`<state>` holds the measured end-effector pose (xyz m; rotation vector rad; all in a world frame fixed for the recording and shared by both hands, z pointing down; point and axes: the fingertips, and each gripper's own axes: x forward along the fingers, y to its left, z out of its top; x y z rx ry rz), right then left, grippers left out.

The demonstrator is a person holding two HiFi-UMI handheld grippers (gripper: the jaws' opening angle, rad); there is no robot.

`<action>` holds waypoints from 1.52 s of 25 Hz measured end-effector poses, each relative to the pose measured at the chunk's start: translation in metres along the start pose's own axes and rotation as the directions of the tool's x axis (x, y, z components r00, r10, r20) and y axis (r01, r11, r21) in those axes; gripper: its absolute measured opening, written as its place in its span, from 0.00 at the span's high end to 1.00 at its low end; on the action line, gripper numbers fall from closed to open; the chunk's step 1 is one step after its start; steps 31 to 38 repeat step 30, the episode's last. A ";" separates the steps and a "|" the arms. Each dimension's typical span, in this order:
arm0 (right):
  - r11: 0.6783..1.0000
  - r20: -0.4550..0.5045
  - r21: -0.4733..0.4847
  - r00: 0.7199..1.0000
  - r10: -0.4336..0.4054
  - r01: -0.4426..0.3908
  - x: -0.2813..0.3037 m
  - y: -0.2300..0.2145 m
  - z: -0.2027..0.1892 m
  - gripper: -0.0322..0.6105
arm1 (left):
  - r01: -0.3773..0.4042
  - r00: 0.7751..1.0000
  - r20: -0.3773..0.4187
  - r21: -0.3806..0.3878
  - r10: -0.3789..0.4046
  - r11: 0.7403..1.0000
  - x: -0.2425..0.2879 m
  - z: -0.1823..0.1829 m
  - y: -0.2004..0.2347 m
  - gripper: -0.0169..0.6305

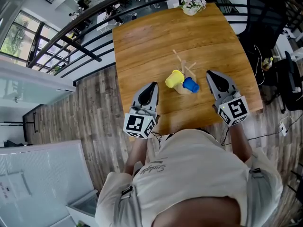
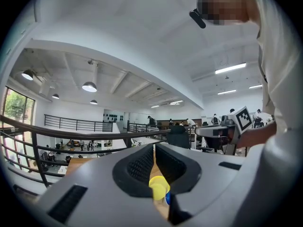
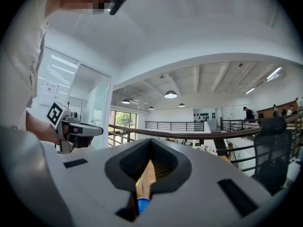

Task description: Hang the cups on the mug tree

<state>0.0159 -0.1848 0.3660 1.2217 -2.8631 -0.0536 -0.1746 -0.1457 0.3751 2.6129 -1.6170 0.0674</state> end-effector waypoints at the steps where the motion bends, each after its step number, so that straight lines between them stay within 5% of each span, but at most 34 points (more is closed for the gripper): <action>1: 1.000 -0.001 0.002 1.000 0.000 0.000 0.000 0.000 -0.001 0.96 | -0.003 1.000 0.000 -0.003 0.003 1.000 0.000 0.000 0.001 0.94; 38: 0.998 -0.004 -0.048 0.999 -0.034 0.034 -0.011 -0.006 0.001 0.96 | -0.003 1.000 0.009 -0.021 0.004 1.000 0.002 -0.004 -0.005 0.94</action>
